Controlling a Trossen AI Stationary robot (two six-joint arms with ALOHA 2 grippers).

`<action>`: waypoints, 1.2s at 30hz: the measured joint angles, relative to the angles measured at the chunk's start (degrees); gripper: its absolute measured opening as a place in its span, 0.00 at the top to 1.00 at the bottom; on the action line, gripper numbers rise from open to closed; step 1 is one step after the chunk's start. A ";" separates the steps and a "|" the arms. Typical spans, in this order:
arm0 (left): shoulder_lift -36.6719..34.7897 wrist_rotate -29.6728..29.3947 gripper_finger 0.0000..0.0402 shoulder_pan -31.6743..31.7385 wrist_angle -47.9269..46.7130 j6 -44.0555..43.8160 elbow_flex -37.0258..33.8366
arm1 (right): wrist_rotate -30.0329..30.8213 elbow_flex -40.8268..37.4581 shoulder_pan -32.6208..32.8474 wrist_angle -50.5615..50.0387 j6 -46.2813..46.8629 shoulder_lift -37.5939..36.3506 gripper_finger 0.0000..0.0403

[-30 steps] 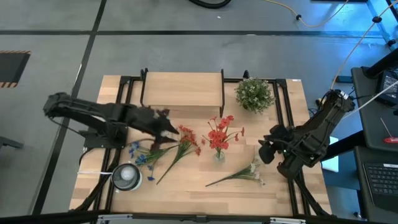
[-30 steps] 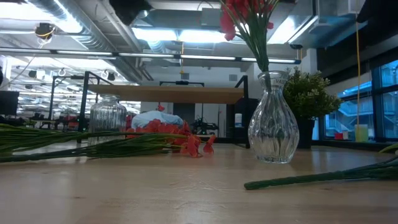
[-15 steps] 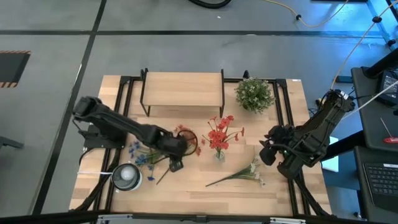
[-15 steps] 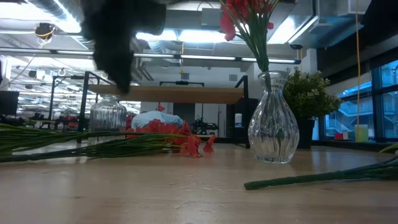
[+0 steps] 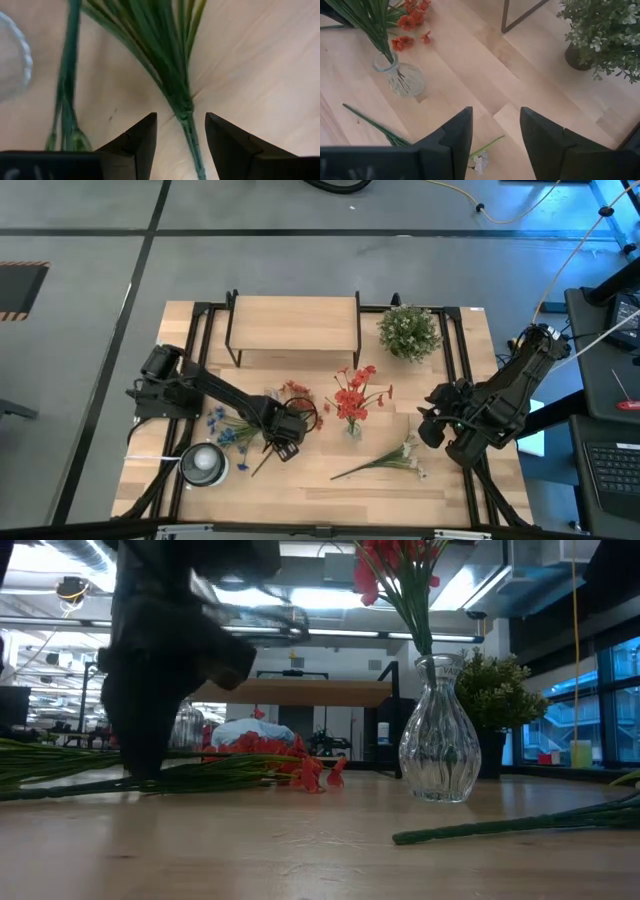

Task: Pick and place flowers into a vace then onto a shelf
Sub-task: Put the orange flowers into the right transparent vase

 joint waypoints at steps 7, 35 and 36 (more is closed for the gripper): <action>3.29 2.60 0.64 0.09 -0.11 -1.37 0.26 | 0.14 0.00 0.00 0.00 0.00 0.02 0.59; -3.42 -2.09 0.99 0.72 -13.74 3.85 15.17 | 0.63 0.00 0.02 0.05 -0.96 0.02 0.59; -4.44 -3.36 0.99 0.72 -15.64 3.41 15.79 | 0.63 0.00 0.02 0.09 -1.00 0.04 0.59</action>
